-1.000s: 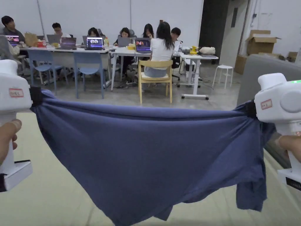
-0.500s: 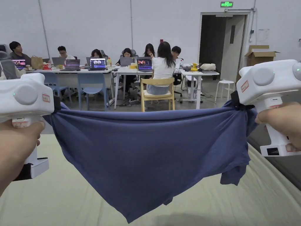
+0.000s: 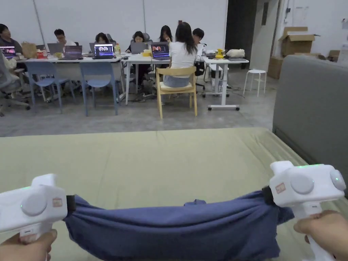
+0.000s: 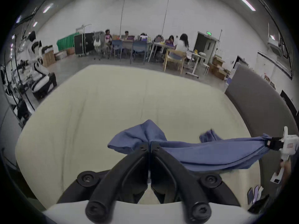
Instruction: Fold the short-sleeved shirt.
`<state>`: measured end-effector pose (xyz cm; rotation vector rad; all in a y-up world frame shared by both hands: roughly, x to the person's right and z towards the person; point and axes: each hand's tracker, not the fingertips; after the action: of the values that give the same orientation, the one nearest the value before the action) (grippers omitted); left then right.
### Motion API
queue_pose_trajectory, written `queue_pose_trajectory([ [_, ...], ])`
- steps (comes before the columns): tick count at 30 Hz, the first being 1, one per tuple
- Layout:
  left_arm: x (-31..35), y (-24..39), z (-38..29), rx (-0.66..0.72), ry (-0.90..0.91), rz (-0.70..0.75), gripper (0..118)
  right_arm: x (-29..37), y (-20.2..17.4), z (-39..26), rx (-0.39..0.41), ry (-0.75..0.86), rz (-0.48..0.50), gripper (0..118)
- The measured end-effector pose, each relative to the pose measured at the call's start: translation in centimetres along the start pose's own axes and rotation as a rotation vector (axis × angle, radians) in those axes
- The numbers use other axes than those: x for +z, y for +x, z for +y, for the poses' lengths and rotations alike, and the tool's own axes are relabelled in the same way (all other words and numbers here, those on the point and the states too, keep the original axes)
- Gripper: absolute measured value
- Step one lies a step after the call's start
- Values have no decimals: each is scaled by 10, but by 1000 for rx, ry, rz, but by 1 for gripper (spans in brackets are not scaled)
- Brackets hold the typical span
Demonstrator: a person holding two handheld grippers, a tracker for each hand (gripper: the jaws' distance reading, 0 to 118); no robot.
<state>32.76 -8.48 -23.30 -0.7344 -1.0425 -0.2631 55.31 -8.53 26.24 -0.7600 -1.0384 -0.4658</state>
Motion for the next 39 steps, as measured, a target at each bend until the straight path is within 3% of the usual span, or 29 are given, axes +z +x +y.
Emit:
queue_pose_trajectory([
  [5, 36, -25, -86, -7, -62, -32, 0, 26, 6, -112, 34, -38, 28, 5],
  [9, 61, -46, -143, 20, -123, -59, 0, 54, 1, -187, -3, -103, 51, 5],
  [12, 69, -58, -177, 34, -159, -38, 0, 62, 1, -230, -73, -171, 79, 5],
  [14, 65, -66, -198, 45, -204, -25, 0, 58, 0, -252, -66, -205, 61, 5],
  [18, 52, -81, -226, 76, -271, -20, 0, 45, 3, -281, -115, -272, 60, 5],
  [20, 46, -84, -235, 75, -290, -6, 0, 34, 8, -291, -179, -303, 82, 5],
  [29, 28, -85, -256, 118, -340, 34, 0, 6, 6, -302, -152, -366, 77, 5],
  [32, 27, -84, -254, 139, -342, 45, 2, 8, 9, -296, -147, -370, 86, 17],
  [33, 33, -84, -247, 173, -354, 50, 19, 13, 9, -292, -147, -375, 84, 32],
  [34, 46, -84, -238, 213, -330, 47, 69, 22, 10, -287, -146, -400, 77, 61],
  [35, 65, -85, -230, 228, -247, 33, 118, 34, 11, -276, -153, -456, 33, 104],
  [36, 83, -87, -223, 241, -168, 10, 118, 49, 12, -270, -160, -391, 46, 118],
  [37, 113, -83, -217, 195, 3, -63, 118, 66, 11, -261, -158, -291, 81, 118],
  [39, 148, -77, -205, 205, 83, -67, 118, 100, 7, -240, -129, -122, 87, 118],
])
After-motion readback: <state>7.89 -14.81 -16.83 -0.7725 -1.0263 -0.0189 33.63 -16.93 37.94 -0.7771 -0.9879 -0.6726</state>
